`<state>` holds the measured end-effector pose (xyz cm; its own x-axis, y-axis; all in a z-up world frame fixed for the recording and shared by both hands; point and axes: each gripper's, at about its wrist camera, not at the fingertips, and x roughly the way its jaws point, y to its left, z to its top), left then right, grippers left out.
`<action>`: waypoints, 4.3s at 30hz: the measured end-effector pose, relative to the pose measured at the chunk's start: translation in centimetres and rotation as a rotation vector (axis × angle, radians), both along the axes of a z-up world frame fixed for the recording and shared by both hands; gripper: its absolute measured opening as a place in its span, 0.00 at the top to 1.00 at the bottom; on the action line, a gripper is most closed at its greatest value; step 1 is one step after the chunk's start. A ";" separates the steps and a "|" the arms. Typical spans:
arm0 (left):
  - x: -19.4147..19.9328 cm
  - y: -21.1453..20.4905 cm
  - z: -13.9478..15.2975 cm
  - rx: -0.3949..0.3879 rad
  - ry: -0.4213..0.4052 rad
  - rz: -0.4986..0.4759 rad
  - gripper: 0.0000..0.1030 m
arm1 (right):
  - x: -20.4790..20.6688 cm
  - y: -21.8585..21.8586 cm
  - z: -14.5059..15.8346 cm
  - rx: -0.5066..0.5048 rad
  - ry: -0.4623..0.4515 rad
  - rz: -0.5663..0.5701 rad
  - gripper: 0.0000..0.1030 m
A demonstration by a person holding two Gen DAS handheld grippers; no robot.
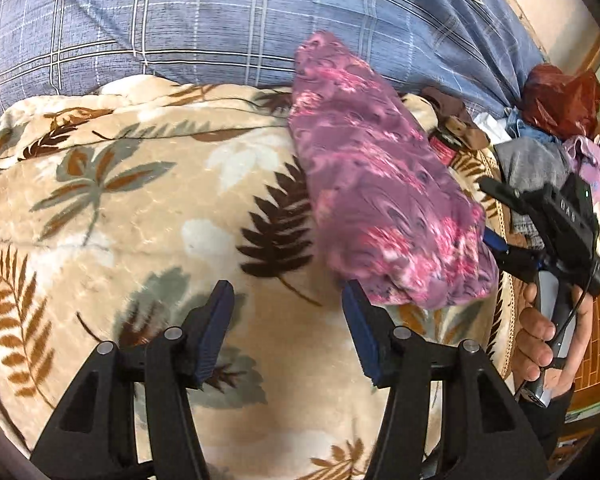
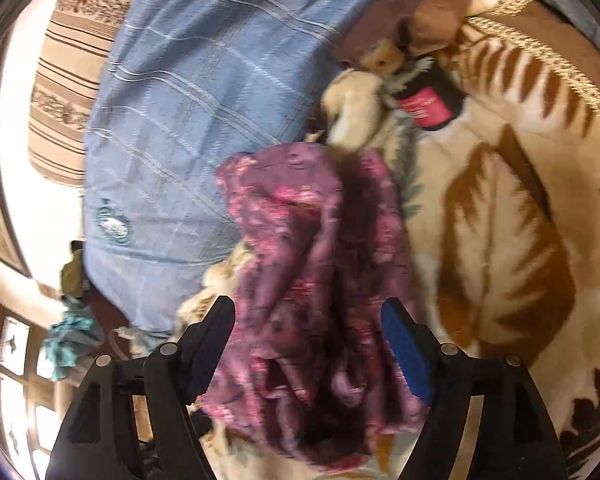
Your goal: Fold small clothes
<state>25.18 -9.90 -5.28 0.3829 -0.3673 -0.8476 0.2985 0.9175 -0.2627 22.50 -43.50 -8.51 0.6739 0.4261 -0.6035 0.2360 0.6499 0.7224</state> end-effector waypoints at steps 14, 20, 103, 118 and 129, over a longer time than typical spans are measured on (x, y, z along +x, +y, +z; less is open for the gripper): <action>5.8 2.0 -2.3 -0.210 0.097 0.048 0.47 | 0.2 2.3 2.3 -0.126 -0.093 0.058 0.24; 5.8 2.5 -2.5 -0.223 0.112 0.044 0.47 | 0.5 2.6 2.3 -0.107 -0.101 0.057 0.24; 2.6 11.4 3.5 -0.384 0.129 0.058 0.80 | 0.2 13.1 1.8 0.111 -0.192 0.521 0.77; -7.1 17.2 -3.8 -0.373 0.183 0.180 0.34 | -9.1 15.6 -3.1 0.147 -0.122 0.443 0.31; -9.6 19.9 -5.4 -0.431 0.223 0.246 0.34 | -14.2 19.0 0.9 -0.037 -0.239 0.385 0.32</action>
